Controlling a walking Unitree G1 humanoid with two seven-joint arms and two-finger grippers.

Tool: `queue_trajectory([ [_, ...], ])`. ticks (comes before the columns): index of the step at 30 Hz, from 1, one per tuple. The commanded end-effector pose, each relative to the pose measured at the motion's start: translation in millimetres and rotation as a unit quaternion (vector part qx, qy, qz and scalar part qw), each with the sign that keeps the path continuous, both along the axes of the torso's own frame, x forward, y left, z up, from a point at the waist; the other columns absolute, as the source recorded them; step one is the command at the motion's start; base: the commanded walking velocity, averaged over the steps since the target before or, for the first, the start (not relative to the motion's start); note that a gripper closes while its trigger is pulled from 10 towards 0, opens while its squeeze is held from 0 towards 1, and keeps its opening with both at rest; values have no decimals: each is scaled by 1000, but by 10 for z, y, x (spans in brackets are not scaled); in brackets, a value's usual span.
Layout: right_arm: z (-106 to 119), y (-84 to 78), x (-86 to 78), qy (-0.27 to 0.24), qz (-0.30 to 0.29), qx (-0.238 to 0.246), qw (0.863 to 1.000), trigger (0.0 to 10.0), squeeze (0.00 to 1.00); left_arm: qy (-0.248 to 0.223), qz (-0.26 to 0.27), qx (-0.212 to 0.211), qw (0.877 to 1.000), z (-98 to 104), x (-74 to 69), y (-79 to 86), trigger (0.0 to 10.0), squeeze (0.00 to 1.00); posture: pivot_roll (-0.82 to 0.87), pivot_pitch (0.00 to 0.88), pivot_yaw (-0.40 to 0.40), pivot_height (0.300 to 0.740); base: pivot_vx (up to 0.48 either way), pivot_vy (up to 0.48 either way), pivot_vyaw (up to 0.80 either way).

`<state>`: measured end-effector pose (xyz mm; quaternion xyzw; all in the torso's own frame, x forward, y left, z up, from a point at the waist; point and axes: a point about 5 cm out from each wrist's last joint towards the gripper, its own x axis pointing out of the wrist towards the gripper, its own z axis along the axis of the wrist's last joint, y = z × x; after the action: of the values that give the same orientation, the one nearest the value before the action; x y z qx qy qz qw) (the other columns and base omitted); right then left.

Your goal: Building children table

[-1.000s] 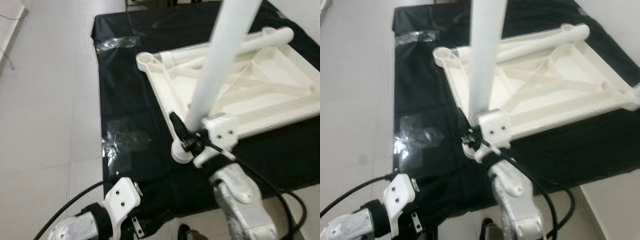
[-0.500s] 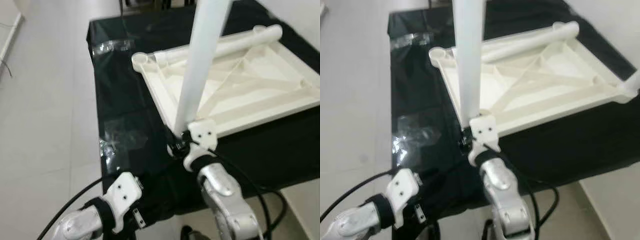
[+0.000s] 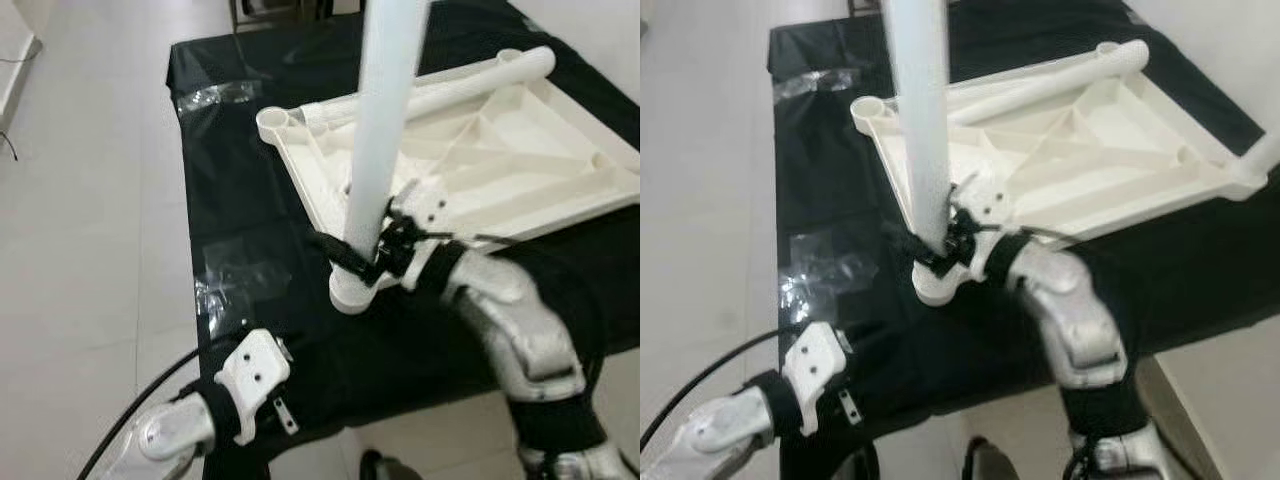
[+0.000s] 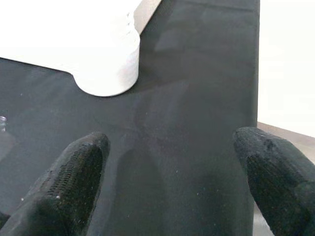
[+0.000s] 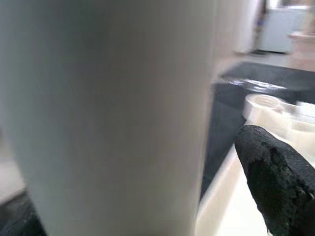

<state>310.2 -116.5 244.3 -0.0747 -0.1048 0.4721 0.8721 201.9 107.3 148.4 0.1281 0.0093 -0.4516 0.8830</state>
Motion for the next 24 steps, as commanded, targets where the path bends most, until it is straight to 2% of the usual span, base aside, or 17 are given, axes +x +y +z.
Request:
queue_trajectory([
  [1, -19, -17, 17, 12, 57, -9, 998, 10000, 0, 3, -3, 0, 1000, -43, -22, -18, 10000, 0, 43, 218, -35, 740, 0, 0, 0],
  [2, -7, -22, 30, 15, 80, -17, 997, 10000, 0, 2, -3, -1, 1000, -44, -16, -22, 10000, 0, 43, 217, -35, 740, 0, 0, 0],
  [5, 4, -23, 67, 15, 93, -26, 995, 10000, 0, 1, -3, -1, 1000, -44, -9, -26, 10000, 0, 45, 213, -39, 740, 0, 0, 0],
  [6, 23, -22, 133, 24, 103, -19, 994, 4706, 0, 0, -4, -2, 1000, -45, 1, -29, 10000, 0, 41, 208, -39, 740, 0, 0, 0],
  [7, 26, -27, 220, 37, 104, -7, 994, 0, 0, -1, -4, -3, 1000, -45, 9, -32, 10000, 0, 39, 204, -38, 740, 0, 0, 0],
  [11, -40, -61, 372, 65, 117, -3, 991, 0, 0, -6, -5, -6, 1000, -48, 37, -48, 10000, 0, 40, 194, -45, 740, 0, 0, 0],
  [18, -136, -138, 411, 75, 128, -27, 989, 0, 0, -17, 13, -14, 1000, -44, 72, -52, 10000, 0, 33, 181, -51, 740, 0, 0, 0],
  [20, -254, -220, 375, 74, 105, -61, 990, 0, 0, -21, 18, -17, 999, -44, 90, -59, 10000, 0, 26, 170, -60, 740, 0, 0, 0],
  [21, -383, -291, 316, 88, 62, -83, 991, 0, 0, -21, 24, -23, 999, -42, 98, -57, 10000, 0, 24, 165, -65, 740, 0, 0, 0],
  [24, -472, -341, 279, 98, 34, -99, 990, 0, 0, -22, 29, -28, 999, -43, 105, -55, 10000, 0, 23, 165, -66, 740, 0, 0, 0],
])
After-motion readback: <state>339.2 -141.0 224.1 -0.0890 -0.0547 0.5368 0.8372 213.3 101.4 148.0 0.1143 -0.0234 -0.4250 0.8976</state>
